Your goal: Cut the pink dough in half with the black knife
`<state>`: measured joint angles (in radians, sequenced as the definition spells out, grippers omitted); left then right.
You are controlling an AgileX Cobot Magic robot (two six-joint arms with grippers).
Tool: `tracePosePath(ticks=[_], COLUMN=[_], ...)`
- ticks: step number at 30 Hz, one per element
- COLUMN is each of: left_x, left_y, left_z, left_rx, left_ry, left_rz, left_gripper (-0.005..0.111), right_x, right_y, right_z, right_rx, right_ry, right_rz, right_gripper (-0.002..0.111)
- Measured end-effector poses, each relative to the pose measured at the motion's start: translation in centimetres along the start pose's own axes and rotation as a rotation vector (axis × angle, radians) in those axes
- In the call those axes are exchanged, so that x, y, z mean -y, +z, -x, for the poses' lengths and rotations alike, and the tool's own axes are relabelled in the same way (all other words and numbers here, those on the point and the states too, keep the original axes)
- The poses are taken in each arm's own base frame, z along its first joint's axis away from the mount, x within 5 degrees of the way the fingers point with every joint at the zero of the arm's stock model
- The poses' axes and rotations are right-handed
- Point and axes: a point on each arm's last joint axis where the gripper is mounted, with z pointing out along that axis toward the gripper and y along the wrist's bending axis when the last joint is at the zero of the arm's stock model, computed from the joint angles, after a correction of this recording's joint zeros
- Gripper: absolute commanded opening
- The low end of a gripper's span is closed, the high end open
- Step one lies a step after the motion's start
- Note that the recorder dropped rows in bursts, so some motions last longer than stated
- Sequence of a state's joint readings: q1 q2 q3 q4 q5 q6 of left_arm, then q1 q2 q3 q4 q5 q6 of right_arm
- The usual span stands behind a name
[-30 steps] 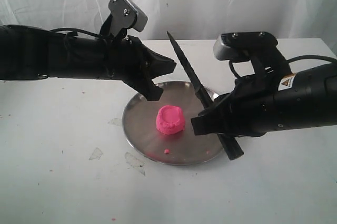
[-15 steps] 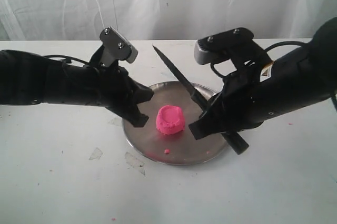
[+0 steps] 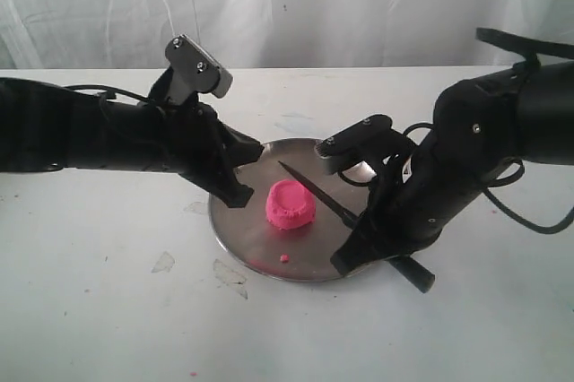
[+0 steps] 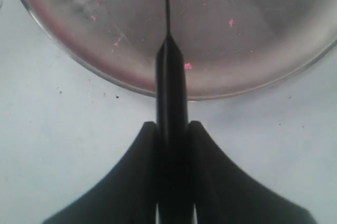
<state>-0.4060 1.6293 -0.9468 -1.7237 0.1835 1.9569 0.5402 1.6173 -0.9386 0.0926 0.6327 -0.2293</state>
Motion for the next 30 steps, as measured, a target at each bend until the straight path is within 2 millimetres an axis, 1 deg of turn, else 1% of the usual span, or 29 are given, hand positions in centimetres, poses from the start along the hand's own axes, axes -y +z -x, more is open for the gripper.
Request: tracePosePath(ticks=[7, 13, 19, 23, 26, 30], left_x=[-0.8, -1.2, -1.5, -1.8, -1.9, -1.9], left_y=[1.4, 3.1, 3.7, 4.1, 4.7, 5.6], left_z=[0.4, -0.3, 0.2, 0.5, 0.2, -0.9], left_rx=[0.0, -0.027, -0.01, -0.002, -0.011, -0.043], left_ry=[0.002, -0.01, -0.005, -0.002, -0.006, -0.019], left_rz=[0.01, -0.003, -0.008, -0.005, -0.01, -0.02], left_gripper=[0.0, 0.0, 0.0, 0.0, 0.0, 0.0], right_x=[0.2, 0.7, 0.9, 1.1, 1.2, 1.3], right_y=[1.1, 2.0, 3.7, 4.6, 4.8, 4.6], right_z=[0.6, 1.9, 3.1, 3.4, 3.7, 4.4], right_rx=[0.034, 0.035, 0.008, -0.018, -0.014, 0.005], right_ry=[-0.008, -0.008, -0.015, -0.012, -0.015, -0.016], right_rz=[-0.011, -0.013, -0.007, -0.002, -0.003, -0.006], right_gripper=[0.0, 0.0, 0.0, 0.0, 0.0, 0.0])
